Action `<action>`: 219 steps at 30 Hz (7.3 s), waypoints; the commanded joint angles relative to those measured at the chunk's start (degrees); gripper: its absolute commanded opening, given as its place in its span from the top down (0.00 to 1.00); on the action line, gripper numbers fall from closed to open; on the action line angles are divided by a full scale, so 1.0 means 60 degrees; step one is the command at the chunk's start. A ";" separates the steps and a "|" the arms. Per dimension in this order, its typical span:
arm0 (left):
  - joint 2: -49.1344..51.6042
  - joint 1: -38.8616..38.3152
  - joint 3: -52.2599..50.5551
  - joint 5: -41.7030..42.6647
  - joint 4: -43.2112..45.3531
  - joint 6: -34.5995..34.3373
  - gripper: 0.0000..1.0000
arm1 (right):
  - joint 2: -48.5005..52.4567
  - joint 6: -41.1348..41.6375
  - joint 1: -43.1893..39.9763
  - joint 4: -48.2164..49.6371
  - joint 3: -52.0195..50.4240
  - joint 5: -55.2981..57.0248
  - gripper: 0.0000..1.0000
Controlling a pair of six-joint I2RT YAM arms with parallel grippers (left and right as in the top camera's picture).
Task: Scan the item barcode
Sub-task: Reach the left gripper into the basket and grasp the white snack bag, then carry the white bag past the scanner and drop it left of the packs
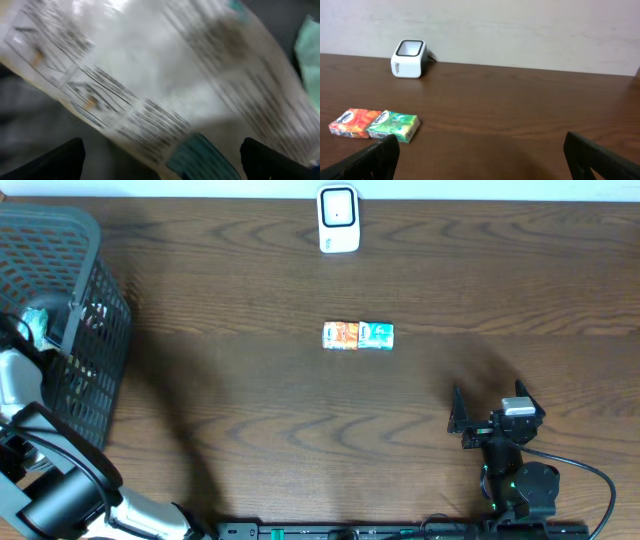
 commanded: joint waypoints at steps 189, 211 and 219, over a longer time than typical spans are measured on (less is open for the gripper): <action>0.1348 -0.8448 0.0095 0.5909 0.1009 0.8040 0.92 | -0.0051 -0.0084 -0.0033 -0.0044 -0.0011 0.0044 0.01; 0.1231 -0.8608 0.0197 0.7082 0.3716 0.7180 0.70 | -0.0051 -0.0084 -0.0033 -0.0044 -0.0011 0.0044 0.01; -0.0812 -0.7643 0.1486 0.7074 0.1734 0.7865 0.44 | -0.0051 -0.0084 -0.0033 -0.0044 -0.0011 0.0044 0.01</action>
